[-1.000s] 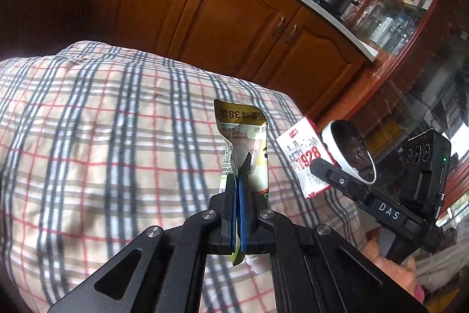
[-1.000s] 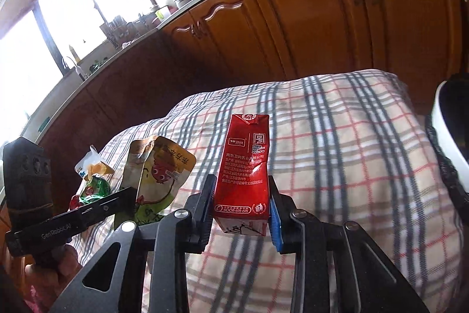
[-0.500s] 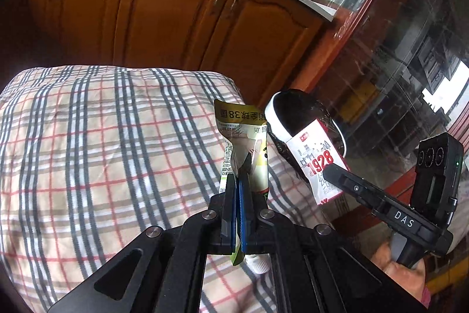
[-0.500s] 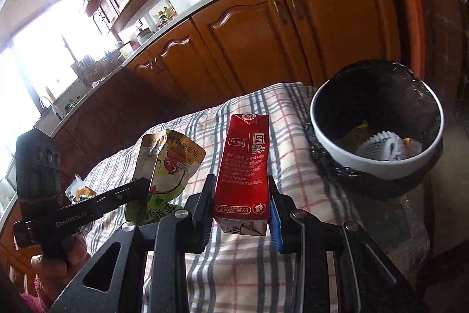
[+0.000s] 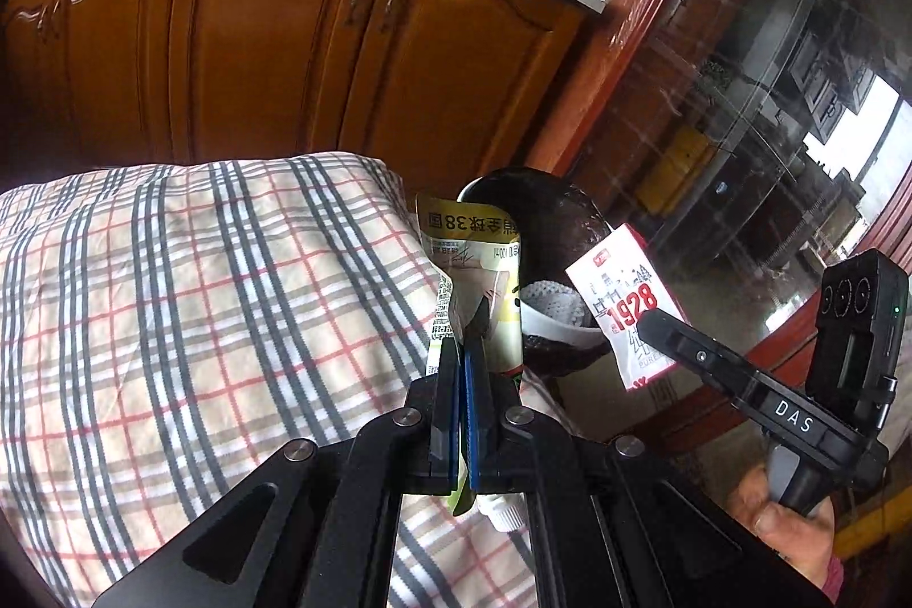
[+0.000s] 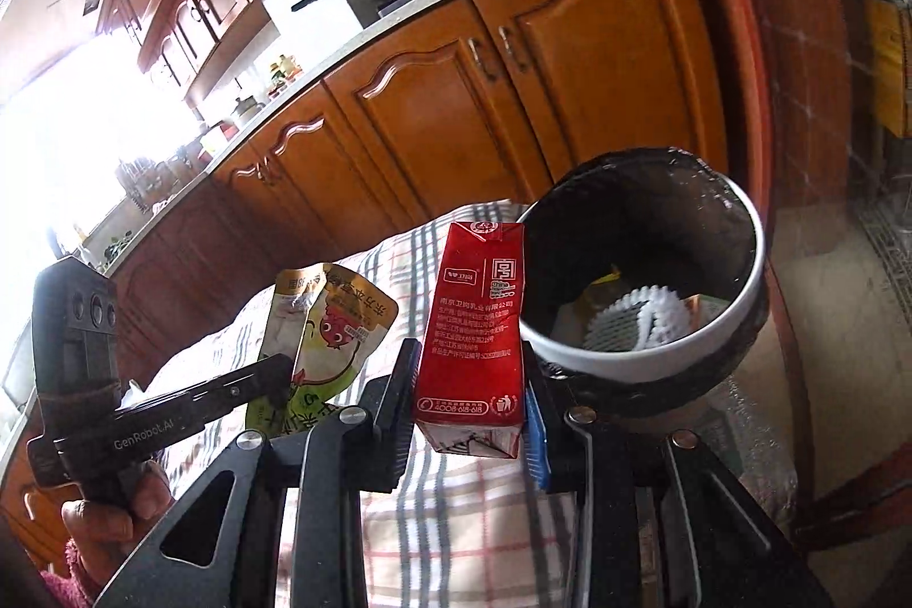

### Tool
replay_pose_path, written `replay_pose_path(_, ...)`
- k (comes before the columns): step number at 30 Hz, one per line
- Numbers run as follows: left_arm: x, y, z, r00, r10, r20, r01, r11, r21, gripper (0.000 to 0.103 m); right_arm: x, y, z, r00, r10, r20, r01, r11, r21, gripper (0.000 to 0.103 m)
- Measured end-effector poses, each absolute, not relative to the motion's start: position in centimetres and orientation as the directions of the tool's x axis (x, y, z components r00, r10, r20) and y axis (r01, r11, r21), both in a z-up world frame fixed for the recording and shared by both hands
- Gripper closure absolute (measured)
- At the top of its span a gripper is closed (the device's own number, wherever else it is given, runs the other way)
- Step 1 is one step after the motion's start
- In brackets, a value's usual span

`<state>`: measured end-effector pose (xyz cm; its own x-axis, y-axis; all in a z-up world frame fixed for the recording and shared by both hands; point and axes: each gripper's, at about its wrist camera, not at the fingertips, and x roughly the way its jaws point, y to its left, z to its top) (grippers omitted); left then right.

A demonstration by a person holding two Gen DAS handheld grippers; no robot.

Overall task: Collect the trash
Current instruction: 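Carry the pouch and red carton over the bin and open both grippers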

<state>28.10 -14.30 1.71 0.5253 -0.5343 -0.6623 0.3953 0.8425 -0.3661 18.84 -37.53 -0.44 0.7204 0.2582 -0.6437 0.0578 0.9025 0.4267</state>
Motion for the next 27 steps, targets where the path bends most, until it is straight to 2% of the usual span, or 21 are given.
replay_pose_path(14,32.9,-22.4,2.7,0.497,-0.557,-0.666,0.48,0.815,-0.323,0.103,20.7,-42.8,-0.4,0.741,0.181,-0.647,0.136,0.903,0.407,0.071)
replay_pose_path(27,37.5,-27.6,2.0,0.482,-0.538,-0.691,0.472,0.824,-0.312,0.103,23.5,-46.2,-1.9,0.711,0.139,-0.689,0.184,0.909,0.374,0.071)
